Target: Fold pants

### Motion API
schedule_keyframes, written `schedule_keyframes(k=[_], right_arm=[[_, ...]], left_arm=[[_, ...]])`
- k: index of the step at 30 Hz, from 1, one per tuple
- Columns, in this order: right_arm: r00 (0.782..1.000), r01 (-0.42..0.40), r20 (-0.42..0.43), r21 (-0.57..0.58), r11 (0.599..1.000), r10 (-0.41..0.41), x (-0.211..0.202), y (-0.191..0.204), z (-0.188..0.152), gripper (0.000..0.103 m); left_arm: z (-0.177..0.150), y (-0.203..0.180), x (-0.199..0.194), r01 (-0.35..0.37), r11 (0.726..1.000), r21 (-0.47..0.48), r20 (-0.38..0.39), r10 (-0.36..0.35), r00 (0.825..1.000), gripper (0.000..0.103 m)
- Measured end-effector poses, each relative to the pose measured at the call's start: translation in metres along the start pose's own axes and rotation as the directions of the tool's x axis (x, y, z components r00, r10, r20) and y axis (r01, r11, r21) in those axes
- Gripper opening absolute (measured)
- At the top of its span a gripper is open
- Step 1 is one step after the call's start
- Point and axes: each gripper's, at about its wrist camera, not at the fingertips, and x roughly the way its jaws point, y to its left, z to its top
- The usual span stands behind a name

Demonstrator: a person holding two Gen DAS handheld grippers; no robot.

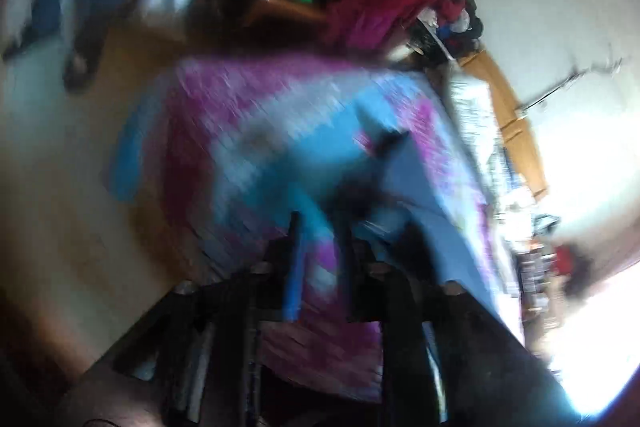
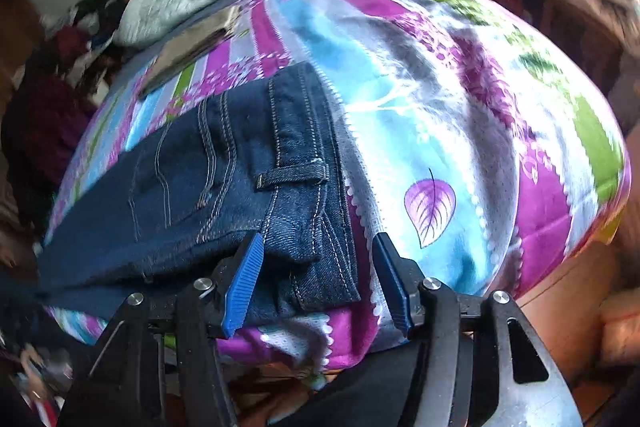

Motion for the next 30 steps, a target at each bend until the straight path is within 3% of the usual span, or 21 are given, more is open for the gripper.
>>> schedule_keyframes(k=[1,3,5,6,8,11,16,19,20,22,24,27,30], right_arm=[[0.999,-0.039,-0.002,0.053,0.998,0.039,0.001,-0.003,0.000,0.060],[0.997,-0.083,0.011,0.101,0.991,0.082,0.003,0.002,0.003,0.060],[0.991,-0.134,0.031,0.129,0.983,0.131,0.004,0.010,0.006,0.060],[0.988,-0.151,0.040,0.140,0.978,0.147,0.004,0.014,0.007,0.060],[0.985,-0.170,0.045,0.151,0.974,0.165,0.003,0.021,0.006,0.061],[0.986,-0.169,0.026,0.155,0.973,0.167,0.005,0.026,0.000,0.061],[0.982,-0.187,0.010,0.132,0.973,0.187,0.006,0.027,-0.005,0.062],[0.980,-0.198,0.028,0.129,0.972,0.196,-0.004,0.024,-0.009,0.062],[0.981,-0.195,0.049,0.127,0.972,0.190,-0.011,0.022,-0.012,0.062],[0.973,-0.217,0.110,0.125,0.968,0.204,-0.025,0.020,-0.018,0.063],[0.974,-0.212,0.110,0.129,0.969,0.198,-0.029,0.020,-0.024,0.071],[0.973,-0.230,0.054,0.137,0.964,0.224,-0.021,0.027,-0.034,0.076],[0.961,-0.275,0.063,0.180,0.944,0.268,-0.009,0.035,-0.035,0.076]], left_arm=[[-0.003,-0.008,0.003,0.021,0.999,-0.034,-0.022,-0.021,1.000,0.067],[-0.003,-0.036,0.021,0.051,0.995,-0.090,-0.060,-0.057,0.997,0.080],[0.005,-0.049,0.032,0.010,0.991,-0.131,-0.060,-0.018,0.998,0.082],[0.012,-0.050,0.041,-0.049,0.976,-0.214,-0.083,0.031,0.996,0.082],[0.020,-0.044,0.058,-0.100,0.935,-0.341,-0.166,0.045,0.985,0.080],[0.026,-0.043,0.079,-0.199,0.905,-0.375,-0.276,0.096,0.956,0.080],[0.037,-0.039,0.109,-0.232,0.889,-0.394,-0.331,0.098,0.939,0.080],[0.035,-0.029,0.116,-0.241,0.863,-0.443,-0.340,0.087,0.936,0.070],[0.035,-0.031,0.113,-0.232,0.870,-0.435,-0.335,0.083,0.939,0.064],[0.035,-0.036,0.106,-0.227,0.891,-0.394,-0.325,0.096,0.941,0.031],[0.035,-0.036,0.102,-0.191,0.915,-0.357,-0.318,0.073,0.945,0.019],[0.033,-0.040,0.096,-0.169,0.937,-0.307,-0.296,0.075,0.952,0.013],[0.037,-0.045,0.093,-0.130,0.943,-0.308,-0.253,0.050,0.966,0.012]])
